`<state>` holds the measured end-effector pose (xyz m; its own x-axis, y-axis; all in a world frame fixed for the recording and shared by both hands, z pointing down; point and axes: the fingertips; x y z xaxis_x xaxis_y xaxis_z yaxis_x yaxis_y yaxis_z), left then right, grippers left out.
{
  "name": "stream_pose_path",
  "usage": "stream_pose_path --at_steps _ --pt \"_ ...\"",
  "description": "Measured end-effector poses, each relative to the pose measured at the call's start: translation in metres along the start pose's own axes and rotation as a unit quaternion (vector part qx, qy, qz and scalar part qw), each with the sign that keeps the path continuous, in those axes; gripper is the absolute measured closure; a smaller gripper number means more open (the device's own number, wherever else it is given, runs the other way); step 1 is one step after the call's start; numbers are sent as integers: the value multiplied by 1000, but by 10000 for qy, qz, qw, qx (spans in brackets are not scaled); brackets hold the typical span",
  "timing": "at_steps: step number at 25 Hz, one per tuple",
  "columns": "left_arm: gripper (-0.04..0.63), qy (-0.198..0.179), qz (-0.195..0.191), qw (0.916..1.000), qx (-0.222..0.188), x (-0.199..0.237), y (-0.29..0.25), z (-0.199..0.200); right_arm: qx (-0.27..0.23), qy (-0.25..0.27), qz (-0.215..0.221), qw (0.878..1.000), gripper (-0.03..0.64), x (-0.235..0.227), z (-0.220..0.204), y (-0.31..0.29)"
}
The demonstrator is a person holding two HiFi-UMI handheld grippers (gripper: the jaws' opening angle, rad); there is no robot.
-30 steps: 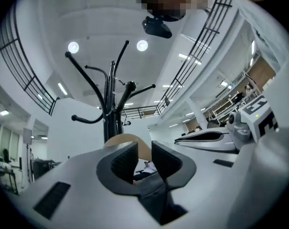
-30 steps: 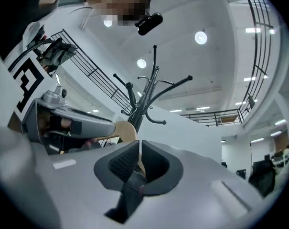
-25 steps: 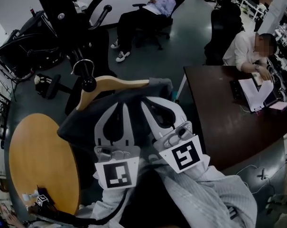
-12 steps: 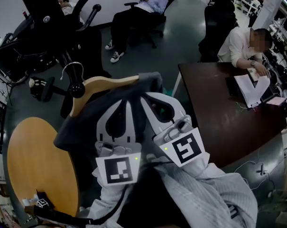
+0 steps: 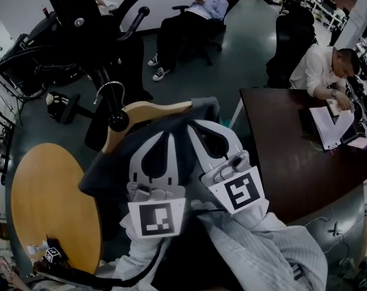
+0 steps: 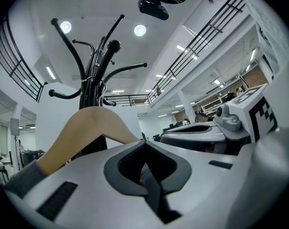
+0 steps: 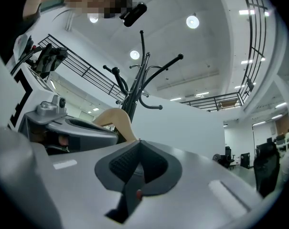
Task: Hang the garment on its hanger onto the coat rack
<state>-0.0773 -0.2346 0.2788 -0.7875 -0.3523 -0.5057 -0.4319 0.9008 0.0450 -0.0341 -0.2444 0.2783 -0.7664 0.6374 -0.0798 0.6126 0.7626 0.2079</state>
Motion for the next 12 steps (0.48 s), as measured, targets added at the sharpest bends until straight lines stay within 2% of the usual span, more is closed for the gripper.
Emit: stream_pose_path --at_steps 12 --pt "591 -22 26 10000 38 4 -6 -4 64 28 58 10000 615 -4 -4 -7"
Point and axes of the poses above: the fingertips, and each gripper's own axes: y backward along the fingers, x to its left, z out of its top, and after that the axes turned 15 degrees about -y, right-handed
